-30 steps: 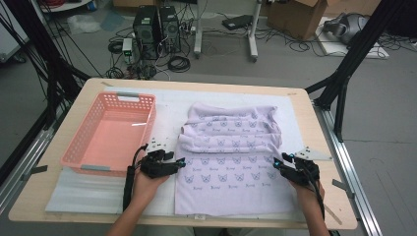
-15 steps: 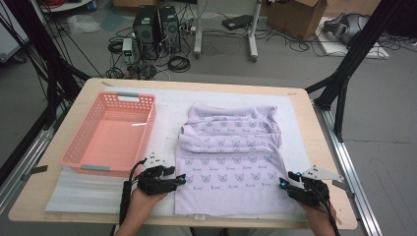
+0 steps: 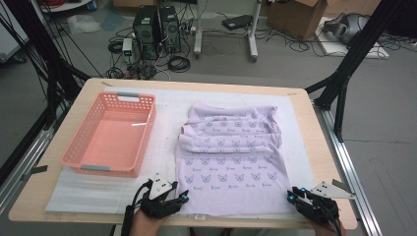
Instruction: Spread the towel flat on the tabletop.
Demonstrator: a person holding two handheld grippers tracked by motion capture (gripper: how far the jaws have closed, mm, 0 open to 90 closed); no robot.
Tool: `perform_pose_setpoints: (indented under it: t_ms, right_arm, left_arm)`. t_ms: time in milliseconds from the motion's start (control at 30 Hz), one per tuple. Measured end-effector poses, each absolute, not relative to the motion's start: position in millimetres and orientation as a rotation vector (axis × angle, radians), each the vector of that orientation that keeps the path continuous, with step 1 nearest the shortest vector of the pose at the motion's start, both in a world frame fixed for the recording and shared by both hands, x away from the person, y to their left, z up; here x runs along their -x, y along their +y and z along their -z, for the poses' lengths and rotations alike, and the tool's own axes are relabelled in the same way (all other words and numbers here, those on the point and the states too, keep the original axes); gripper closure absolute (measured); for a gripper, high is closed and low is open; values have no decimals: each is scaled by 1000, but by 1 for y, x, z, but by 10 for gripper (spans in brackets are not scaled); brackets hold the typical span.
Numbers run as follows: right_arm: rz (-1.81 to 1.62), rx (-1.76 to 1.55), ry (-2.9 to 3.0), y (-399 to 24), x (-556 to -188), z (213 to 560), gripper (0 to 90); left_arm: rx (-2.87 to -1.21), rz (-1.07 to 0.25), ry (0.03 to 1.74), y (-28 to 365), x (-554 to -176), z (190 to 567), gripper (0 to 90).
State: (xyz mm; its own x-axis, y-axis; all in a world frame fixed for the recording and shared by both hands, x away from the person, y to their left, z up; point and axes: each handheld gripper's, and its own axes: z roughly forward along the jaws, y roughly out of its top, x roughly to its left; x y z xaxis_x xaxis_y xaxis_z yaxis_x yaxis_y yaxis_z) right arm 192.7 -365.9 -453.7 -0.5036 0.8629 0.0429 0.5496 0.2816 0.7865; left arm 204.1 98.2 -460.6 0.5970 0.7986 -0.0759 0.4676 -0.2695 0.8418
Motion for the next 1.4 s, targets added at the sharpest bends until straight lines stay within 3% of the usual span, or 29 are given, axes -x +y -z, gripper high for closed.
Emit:
perform_pose_setpoints:
  t_ms: [100,933,1000,1067,1133,1233,1400]
  right_arm:
    - [-1080,-1252,2184,-363,-189,453,858]
    - [-1103,-1227,2276,-372,-123,443,869]
    - [-1109,-1224,2274,-372,-120,442,805]
    - [-1121,-1250,2231,-373,-122,442,648]
    - [-1158,-1284,2188,-376,-125,441,611]
    - [-1169,-1295,2131,-379,-134,437,595]
    - [-1132,-1274,2121,-367,-156,437,578]
  left_arm:
    - [-1904,-405,1025,104,-203,460,851]
    - [-1927,-281,1013,128,-141,454,868]
    - [-1933,-305,1007,127,-142,453,832]
    - [-1907,-331,1032,126,-146,453,653]
    - [-1868,-335,1041,127,-151,451,532]
    - [-1838,-364,1046,126,-163,448,465]
    - [-1850,-335,1088,118,-194,452,445]
